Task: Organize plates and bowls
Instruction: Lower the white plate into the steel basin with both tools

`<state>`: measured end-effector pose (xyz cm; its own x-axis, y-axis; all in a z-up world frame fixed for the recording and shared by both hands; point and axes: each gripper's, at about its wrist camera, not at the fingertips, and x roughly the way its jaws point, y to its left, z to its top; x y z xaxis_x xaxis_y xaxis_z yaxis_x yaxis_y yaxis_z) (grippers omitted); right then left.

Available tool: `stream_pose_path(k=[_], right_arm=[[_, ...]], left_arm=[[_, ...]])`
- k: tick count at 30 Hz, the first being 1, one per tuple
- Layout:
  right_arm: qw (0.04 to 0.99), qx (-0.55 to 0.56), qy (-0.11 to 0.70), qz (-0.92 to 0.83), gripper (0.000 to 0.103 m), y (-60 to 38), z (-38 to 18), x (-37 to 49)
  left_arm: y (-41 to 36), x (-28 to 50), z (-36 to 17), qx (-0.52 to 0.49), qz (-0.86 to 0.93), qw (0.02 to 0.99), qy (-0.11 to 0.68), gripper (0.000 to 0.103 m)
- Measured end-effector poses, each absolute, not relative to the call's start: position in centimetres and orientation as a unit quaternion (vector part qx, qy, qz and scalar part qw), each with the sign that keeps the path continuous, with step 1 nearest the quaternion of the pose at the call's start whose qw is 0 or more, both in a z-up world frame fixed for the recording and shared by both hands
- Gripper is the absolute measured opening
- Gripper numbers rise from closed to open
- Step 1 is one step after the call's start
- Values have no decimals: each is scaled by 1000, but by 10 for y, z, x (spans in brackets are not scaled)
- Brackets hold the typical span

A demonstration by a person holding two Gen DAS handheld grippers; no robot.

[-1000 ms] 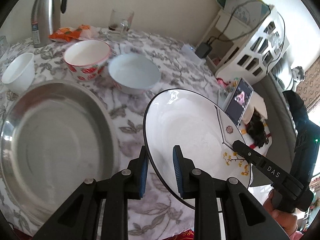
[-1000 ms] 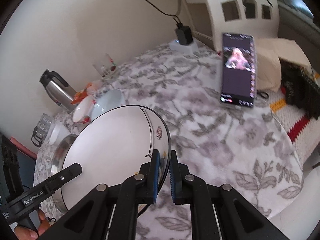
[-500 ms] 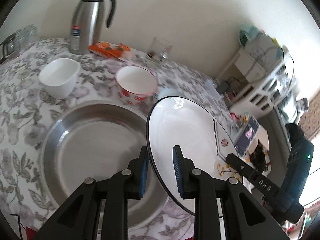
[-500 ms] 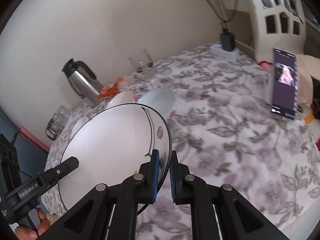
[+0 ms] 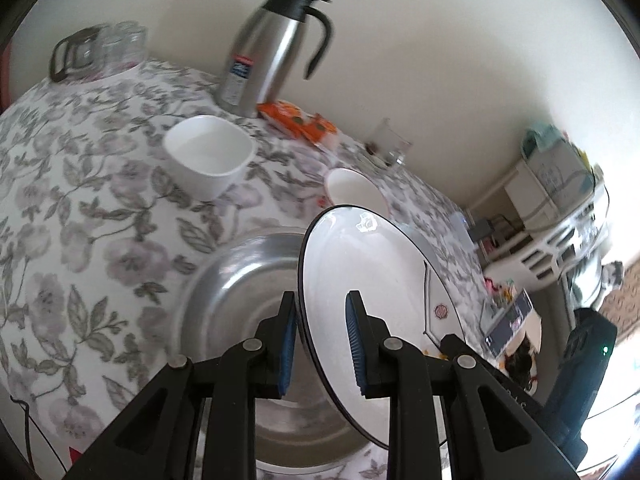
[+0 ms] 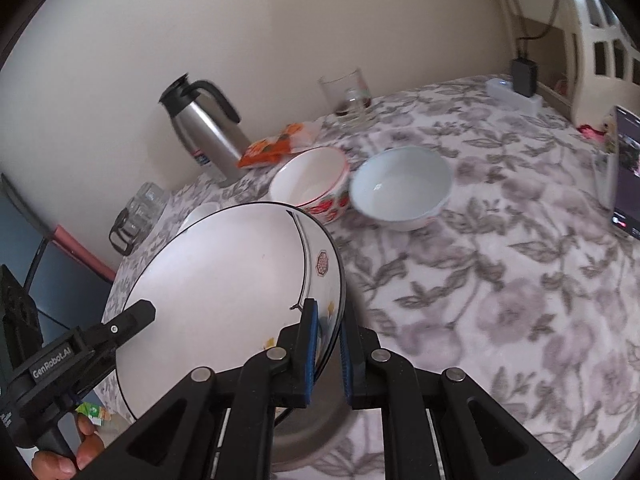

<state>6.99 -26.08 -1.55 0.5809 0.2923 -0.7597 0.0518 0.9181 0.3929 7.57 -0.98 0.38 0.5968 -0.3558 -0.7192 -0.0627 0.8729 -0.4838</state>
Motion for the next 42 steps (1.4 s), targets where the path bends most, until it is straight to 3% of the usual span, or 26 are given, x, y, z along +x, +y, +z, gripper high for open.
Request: stream_pose_path(k=[10, 20, 42], right_arm=[[871, 165, 455, 77, 11, -218, -21, 74], [864, 163, 475, 42, 11, -229, -46, 72], [864, 126, 487, 29, 11, -225, -62, 78]], left_arm=[[31, 77, -20, -274, -43, 844, 458, 25], [18, 87, -52, -267, -51, 807, 525, 25], [14, 102, -81, -252, -35, 782, 569, 25]])
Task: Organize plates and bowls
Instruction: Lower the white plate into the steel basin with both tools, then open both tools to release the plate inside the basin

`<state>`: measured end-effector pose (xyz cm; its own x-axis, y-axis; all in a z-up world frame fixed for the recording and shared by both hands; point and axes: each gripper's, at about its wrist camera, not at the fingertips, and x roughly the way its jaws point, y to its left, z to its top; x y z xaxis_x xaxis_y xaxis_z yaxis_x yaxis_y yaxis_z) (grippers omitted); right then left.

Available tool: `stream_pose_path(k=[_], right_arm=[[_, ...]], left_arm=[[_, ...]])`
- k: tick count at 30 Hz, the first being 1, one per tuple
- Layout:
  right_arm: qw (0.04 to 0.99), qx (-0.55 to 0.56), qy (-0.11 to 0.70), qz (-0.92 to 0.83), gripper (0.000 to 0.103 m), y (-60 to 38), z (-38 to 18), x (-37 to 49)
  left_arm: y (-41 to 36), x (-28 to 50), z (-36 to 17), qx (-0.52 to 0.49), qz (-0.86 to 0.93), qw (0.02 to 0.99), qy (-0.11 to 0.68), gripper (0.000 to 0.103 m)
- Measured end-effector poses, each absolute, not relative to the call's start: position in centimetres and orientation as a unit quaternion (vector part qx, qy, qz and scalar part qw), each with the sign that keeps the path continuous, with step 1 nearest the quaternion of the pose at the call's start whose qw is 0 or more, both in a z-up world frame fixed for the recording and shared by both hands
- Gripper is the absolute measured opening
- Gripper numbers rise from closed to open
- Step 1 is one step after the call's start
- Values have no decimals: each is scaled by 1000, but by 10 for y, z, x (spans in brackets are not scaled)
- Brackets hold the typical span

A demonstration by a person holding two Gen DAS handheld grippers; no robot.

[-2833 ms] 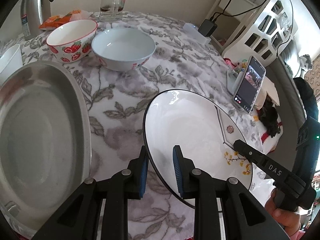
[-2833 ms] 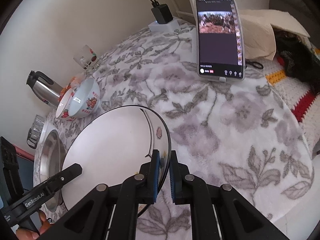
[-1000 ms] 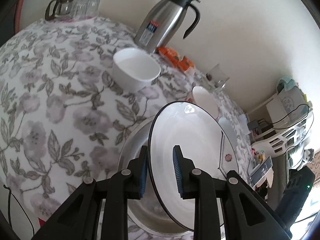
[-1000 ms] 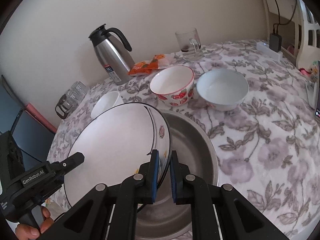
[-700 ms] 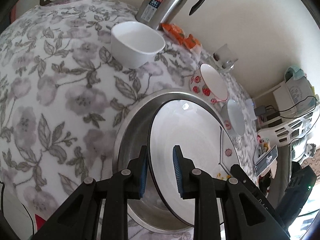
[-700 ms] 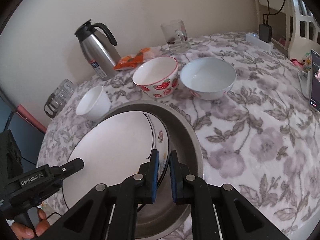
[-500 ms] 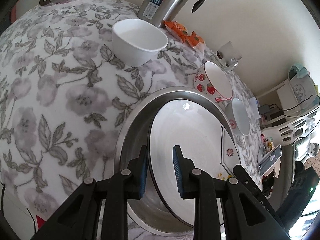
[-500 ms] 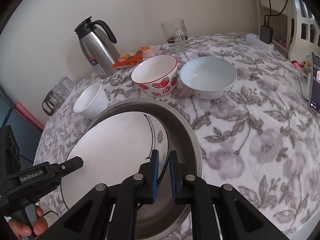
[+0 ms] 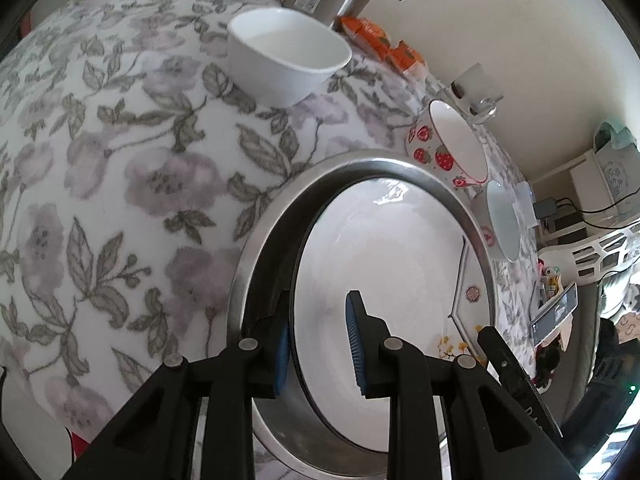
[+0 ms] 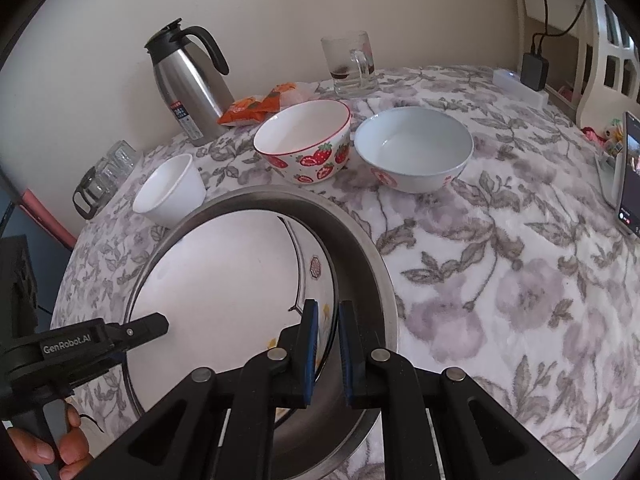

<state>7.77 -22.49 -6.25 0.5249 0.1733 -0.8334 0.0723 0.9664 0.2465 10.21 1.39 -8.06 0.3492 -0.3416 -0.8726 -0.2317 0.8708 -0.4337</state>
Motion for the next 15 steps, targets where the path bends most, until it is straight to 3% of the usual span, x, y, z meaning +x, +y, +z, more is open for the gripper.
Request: stream_pose_path(k=[15], right_arm=[[858, 125, 498, 20, 11, -227, -68, 78]], left_arm=[[4, 103, -88, -229, -35, 774, 590, 25]])
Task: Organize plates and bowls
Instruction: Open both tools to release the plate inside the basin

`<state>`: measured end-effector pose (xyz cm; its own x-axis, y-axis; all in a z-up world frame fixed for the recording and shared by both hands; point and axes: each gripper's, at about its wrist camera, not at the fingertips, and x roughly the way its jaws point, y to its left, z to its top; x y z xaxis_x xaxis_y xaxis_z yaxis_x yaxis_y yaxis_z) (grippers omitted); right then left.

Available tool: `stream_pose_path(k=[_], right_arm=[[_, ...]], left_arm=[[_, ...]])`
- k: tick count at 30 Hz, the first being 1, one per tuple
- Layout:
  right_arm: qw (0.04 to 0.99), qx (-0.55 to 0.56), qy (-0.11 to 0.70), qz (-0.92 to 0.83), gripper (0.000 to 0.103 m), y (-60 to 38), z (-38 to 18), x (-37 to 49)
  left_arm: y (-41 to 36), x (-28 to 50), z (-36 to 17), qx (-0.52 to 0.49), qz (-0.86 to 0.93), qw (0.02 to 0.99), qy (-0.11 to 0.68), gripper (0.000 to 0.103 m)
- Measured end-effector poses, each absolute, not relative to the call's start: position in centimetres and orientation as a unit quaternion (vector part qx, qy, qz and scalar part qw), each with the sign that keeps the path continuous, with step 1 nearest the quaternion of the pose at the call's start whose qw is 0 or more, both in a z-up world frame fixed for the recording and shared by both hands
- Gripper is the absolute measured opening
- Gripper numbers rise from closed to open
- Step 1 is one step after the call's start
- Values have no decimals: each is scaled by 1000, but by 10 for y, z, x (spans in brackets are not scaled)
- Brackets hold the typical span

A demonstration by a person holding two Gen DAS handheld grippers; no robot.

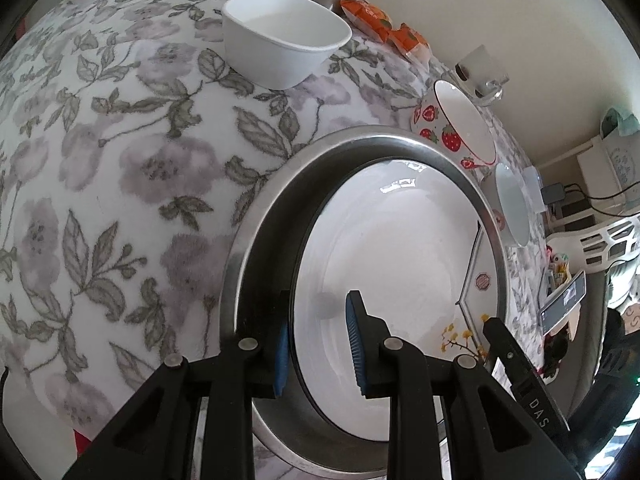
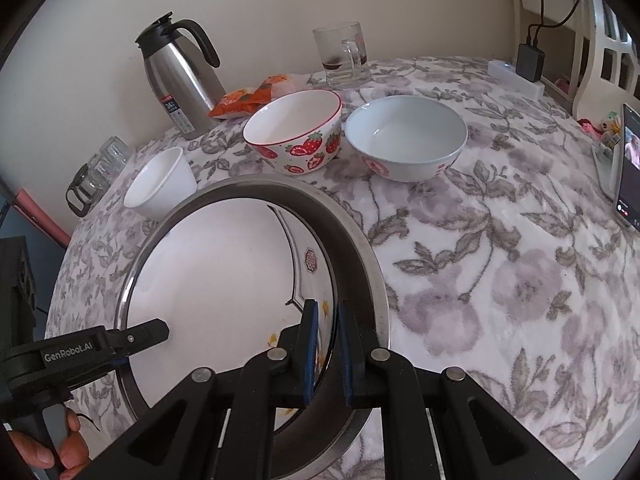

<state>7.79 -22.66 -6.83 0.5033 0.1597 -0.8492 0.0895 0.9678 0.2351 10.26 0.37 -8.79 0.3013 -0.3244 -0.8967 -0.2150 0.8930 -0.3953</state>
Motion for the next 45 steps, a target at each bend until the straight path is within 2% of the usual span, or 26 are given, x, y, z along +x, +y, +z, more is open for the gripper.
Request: stream_pose_path(k=[12, 17, 32, 34, 36, 42, 43, 44, 45], right_arm=[[858, 125, 499, 19, 14, -227, -68, 77], [859, 121, 497, 17, 14, -225, -67, 76], [886, 118, 448, 27, 14, -224, -44, 70], [886, 113, 449, 34, 14, -220, -44, 70], [887, 104, 449, 35, 14, -217, -44, 71], [892, 86, 443, 25, 46, -214, -42, 70], [893, 83, 441, 23, 55, -214, -42, 70], [894, 80, 440, 21, 62, -214, -41, 70], [896, 76, 438, 17, 63, -213, -41, 69]], left_arm=[[1, 103, -88, -222, -33, 772, 594, 29], [4, 100, -78, -215, -33, 787, 577, 40], [5, 95, -46, -177, -8, 838, 516, 41], [4, 95, -43, -160, 7, 844, 512, 45], [6, 95, -42, -152, 19, 846, 511, 59], [9, 95, -42, -137, 42, 847, 512, 64], [8, 94, -42, -135, 43, 847, 512, 65], [8, 95, -42, -131, 47, 848, 511, 70], [8, 95, -42, -126, 51, 849, 510, 78]])
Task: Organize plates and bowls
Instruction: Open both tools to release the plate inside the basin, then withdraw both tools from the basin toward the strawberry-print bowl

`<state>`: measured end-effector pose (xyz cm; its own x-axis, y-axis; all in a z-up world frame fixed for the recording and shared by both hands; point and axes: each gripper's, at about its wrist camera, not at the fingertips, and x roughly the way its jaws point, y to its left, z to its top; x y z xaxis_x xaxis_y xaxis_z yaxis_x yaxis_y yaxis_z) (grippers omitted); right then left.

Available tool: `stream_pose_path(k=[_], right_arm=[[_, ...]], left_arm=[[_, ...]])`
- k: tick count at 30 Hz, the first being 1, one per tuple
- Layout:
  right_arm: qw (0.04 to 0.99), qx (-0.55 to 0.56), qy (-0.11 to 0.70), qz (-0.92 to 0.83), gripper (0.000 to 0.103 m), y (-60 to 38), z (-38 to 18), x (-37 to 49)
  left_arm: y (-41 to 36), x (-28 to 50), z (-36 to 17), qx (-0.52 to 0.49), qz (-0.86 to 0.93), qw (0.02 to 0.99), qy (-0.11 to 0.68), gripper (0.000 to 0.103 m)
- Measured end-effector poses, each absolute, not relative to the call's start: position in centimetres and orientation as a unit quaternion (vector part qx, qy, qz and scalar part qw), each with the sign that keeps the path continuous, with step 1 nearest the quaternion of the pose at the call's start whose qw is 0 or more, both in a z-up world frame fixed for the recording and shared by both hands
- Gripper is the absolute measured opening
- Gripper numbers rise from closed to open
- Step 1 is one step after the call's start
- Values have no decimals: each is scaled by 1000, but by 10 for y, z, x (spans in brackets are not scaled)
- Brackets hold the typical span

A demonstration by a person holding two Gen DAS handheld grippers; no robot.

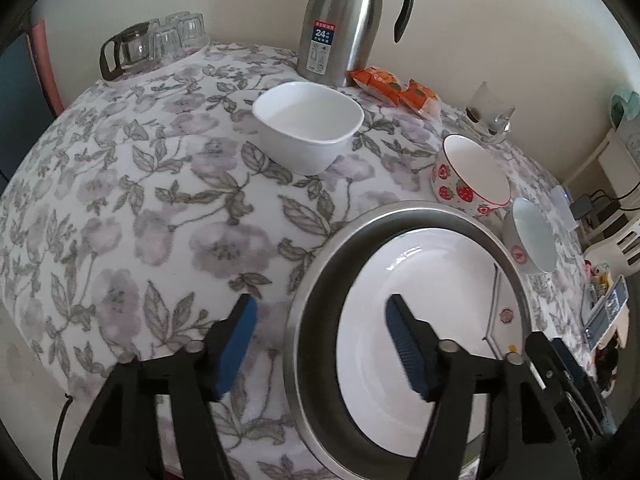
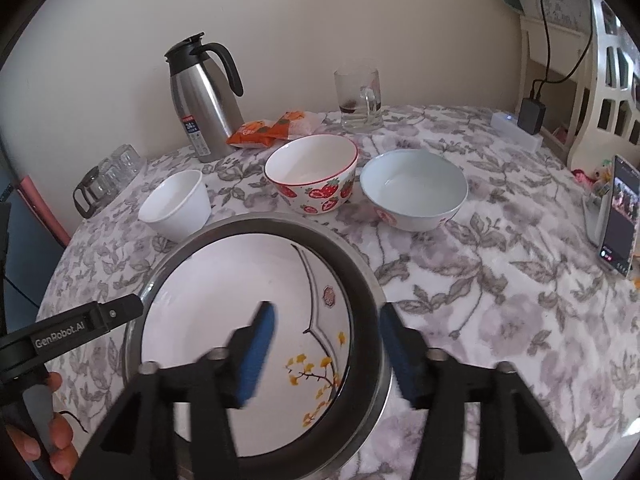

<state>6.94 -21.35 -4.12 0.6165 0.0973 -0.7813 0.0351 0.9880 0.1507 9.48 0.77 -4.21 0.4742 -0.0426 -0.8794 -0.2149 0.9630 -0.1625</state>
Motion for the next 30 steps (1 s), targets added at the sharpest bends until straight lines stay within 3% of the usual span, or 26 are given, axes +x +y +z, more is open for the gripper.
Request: stream_pose_path(k=[9, 11, 14, 30], right_arm=[[894, 61, 443, 12, 81, -212, -45, 72], [894, 62, 443, 10, 91, -213, -45, 71], [895, 66, 440, 7, 103, -216, -45, 71], [908, 101, 406, -20, 103, -237, -39, 70]], left_arm=[[11, 96, -47, -119, 67, 844, 519, 86], [11, 96, -47, -117, 70, 845, 517, 92], [11, 96, -46, -115, 73, 846, 515, 92], [16, 102, -35, -122, 94, 873, 463, 98]])
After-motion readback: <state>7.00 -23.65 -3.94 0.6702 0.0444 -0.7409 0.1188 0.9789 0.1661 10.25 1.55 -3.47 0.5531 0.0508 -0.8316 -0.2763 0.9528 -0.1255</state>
